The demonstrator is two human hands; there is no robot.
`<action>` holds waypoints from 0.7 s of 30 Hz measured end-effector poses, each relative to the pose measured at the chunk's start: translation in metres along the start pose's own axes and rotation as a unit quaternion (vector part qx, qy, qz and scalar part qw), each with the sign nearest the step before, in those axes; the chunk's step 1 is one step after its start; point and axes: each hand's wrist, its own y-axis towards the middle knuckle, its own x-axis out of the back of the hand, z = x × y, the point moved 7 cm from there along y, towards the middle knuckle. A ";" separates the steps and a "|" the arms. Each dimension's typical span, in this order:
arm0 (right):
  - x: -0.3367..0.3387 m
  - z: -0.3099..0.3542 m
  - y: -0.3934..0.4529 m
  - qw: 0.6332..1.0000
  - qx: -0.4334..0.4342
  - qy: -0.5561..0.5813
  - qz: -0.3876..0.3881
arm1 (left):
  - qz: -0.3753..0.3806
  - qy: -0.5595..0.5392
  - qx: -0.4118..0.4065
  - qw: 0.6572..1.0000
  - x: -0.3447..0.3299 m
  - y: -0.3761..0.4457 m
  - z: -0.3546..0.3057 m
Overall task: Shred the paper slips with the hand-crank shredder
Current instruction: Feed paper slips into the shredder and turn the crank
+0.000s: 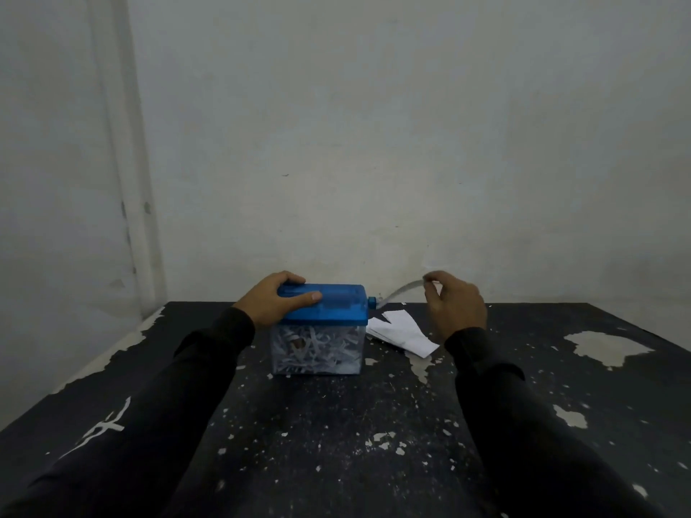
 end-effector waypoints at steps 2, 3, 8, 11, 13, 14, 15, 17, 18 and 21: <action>0.007 0.013 0.002 0.998 0.007 0.067 -0.018 | 0.014 0.039 0.016 0.999 0.003 0.005 -0.004; 0.008 0.019 0.002 0.994 0.009 0.108 -0.021 | 0.024 0.053 0.023 0.998 0.004 0.006 -0.007; -0.001 0.044 0.013 0.967 -0.013 0.251 0.032 | 0.074 0.104 0.037 0.991 0.004 0.011 -0.018; -0.006 0.065 0.025 0.963 0.010 0.262 0.058 | 0.057 0.096 0.003 0.994 0.003 0.012 -0.029; -0.012 0.083 0.031 0.954 0.024 0.287 0.086 | 0.032 0.066 -0.022 0.997 0.001 0.013 -0.038; -0.014 0.092 0.034 0.949 0.033 0.299 0.096 | 0.021 0.050 -0.034 0.998 0.001 0.013 -0.044; -0.016 0.101 0.036 0.944 0.035 0.311 0.107 | 0.018 0.031 -0.045 0.998 0.000 0.014 -0.050; -0.022 0.118 0.039 0.929 0.022 0.344 0.132 | 0.030 -0.013 -0.063 0.998 -0.004 0.015 -0.062; -0.026 0.125 0.040 0.921 0.012 0.361 0.142 | 0.038 -0.034 -0.070 0.996 -0.007 0.015 -0.067; -0.041 0.140 0.042 0.916 -0.009 0.371 0.151 | 0.021 -0.085 -0.093 0.992 -0.005 0.013 -0.077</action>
